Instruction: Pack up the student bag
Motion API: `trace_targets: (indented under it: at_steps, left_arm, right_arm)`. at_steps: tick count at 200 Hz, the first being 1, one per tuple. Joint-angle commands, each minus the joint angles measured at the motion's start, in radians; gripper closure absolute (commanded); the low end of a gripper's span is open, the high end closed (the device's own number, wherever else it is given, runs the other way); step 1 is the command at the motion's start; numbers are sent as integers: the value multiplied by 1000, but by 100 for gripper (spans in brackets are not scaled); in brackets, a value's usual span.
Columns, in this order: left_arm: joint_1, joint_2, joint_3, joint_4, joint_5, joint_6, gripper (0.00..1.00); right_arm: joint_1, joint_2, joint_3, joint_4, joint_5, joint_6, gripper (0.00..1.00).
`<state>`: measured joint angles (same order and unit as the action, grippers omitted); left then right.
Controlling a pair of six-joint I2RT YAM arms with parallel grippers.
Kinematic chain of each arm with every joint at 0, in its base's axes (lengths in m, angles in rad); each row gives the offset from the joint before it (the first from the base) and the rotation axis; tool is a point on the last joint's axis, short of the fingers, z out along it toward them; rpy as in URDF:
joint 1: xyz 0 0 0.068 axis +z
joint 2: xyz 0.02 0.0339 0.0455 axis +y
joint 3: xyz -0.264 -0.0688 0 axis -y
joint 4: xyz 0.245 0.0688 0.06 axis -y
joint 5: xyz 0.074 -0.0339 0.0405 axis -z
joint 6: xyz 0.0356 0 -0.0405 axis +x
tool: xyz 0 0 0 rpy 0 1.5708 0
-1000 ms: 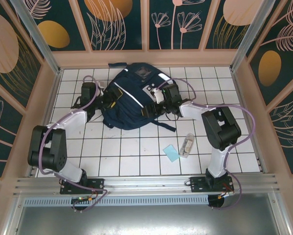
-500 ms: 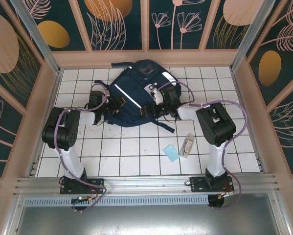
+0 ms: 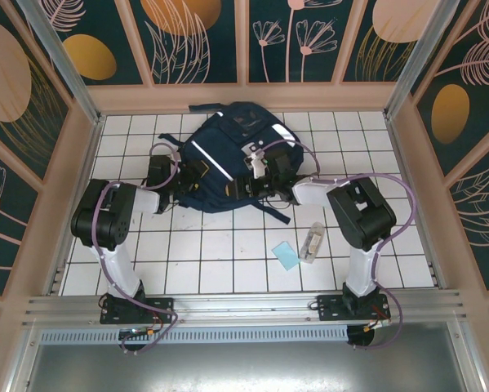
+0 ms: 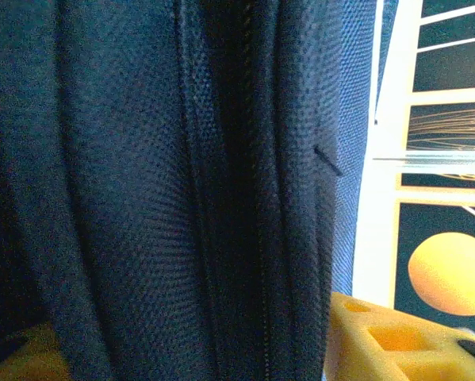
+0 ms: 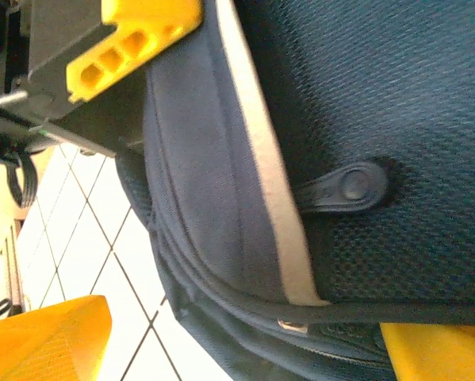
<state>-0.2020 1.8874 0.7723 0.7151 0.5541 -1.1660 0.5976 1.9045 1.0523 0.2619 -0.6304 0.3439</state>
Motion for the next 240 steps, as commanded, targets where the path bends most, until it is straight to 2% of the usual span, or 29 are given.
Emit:
trace_targets:
  at_steps: [1,54,114,150,174,189,217,221,227,240]
  left_arm:
    - [-68,42,1,25,65,-69,47]
    - [-92,61,-12,84,48,-119,46]
    - [-97,53,-41,172,25,-183,46]
    - [-97,33,-15,110,33,-134,45]
    - [-96,-6,27,-41,36,-25,44]
    - [-96,-51,82,-245,4,118,43]
    - [-94,-129,220,-662,-140,438,38]
    - [-95,-137,241,-720,-165,479,32]
    - [-95,-148,266,-795,-203,533,28]
    - [-95,-168,293,-911,-282,621,27]
  right_arm:
    - [79,21,41,-59,-114,18,13]
    - [151,35,93,-122,-141,24,15]
    - [161,54,137,130,-313,218,15]
    - [145,-22,151,-108,-206,59,15]
    - [126,-95,122,-248,-144,-7,15]
    - [107,-161,95,-285,-107,-11,15]
    - [28,-249,60,-374,39,30,14]
    - [13,-251,57,-387,52,40,14]
    - [-8,-250,54,-405,71,60,16]
    - [-45,-250,33,-409,97,106,19]
